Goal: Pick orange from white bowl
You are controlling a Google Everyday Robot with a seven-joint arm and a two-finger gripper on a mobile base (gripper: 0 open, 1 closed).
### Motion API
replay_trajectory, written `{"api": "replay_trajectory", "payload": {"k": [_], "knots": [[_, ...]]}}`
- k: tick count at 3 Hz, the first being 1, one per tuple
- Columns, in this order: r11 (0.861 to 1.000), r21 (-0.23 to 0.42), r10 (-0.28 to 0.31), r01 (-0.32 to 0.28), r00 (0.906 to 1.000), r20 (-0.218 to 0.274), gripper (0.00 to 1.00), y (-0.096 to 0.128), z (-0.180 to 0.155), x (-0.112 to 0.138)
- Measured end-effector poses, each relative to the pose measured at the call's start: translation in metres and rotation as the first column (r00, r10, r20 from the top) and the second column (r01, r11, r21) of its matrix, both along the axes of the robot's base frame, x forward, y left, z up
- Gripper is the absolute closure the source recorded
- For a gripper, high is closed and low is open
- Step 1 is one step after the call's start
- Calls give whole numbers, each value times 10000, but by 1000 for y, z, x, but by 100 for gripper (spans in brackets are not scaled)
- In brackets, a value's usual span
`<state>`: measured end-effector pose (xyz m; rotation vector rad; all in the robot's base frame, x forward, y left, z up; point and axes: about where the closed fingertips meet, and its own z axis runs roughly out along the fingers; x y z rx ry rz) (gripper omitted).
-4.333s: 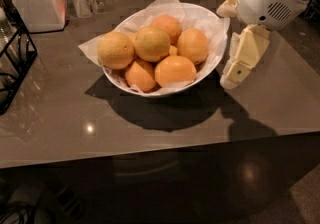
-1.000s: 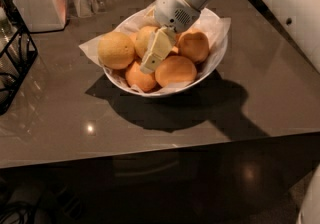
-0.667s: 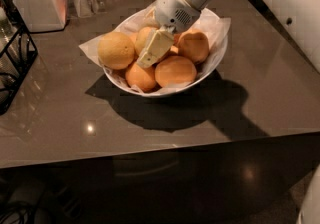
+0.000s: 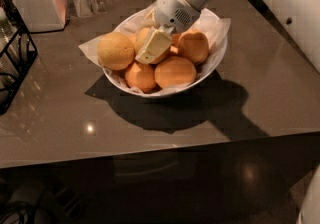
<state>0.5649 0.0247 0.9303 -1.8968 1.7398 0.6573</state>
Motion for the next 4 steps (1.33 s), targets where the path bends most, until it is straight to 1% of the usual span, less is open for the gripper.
{"api": "replay_trajectory", "payload": {"k": [1, 2, 3, 4], "knots": [[10000, 0, 0, 0, 10000, 0, 100, 0, 0, 0], [10000, 2, 2, -2, 10000, 2, 100, 0, 3, 1], [9981, 448, 400, -424, 9978, 530, 100, 4, 42, -10], [9945, 970, 261, -392, 9909, 1324, 100, -5, 82, -32]]}}
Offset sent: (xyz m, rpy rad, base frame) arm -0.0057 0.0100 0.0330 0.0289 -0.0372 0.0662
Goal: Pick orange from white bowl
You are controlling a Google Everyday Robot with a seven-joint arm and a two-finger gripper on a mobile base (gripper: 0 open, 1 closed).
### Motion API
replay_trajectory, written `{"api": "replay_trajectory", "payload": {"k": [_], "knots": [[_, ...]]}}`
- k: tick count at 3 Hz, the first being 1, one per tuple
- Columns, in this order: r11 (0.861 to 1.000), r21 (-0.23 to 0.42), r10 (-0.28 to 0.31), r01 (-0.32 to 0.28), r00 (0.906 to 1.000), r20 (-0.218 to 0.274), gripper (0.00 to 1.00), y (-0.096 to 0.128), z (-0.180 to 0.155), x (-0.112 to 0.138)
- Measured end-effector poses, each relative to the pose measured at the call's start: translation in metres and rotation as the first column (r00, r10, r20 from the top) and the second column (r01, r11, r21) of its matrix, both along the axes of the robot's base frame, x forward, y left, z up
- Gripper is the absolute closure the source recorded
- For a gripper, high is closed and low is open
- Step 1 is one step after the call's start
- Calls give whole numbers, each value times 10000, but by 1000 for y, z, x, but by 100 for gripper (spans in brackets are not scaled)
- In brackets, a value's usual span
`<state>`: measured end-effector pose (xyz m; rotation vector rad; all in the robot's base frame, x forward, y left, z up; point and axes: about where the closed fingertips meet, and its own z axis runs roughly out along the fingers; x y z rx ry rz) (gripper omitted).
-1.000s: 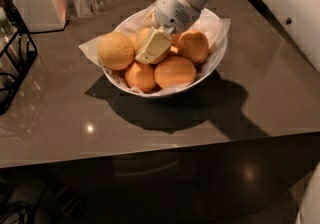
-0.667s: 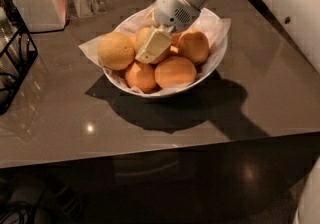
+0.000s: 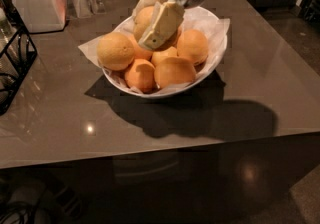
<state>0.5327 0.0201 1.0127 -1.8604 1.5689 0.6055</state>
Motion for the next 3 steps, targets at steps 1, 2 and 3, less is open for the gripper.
{"api": "replay_trajectory", "payload": {"k": [1, 2, 3], "knots": [[9957, 884, -349, 293, 9974, 624, 100, -15, 26, -30], [9778, 1928, -988, 820, 9920, 791, 100, -33, 27, -59], [9596, 2512, -1517, 1266, 9849, 832, 100, -52, 25, -77]]}}
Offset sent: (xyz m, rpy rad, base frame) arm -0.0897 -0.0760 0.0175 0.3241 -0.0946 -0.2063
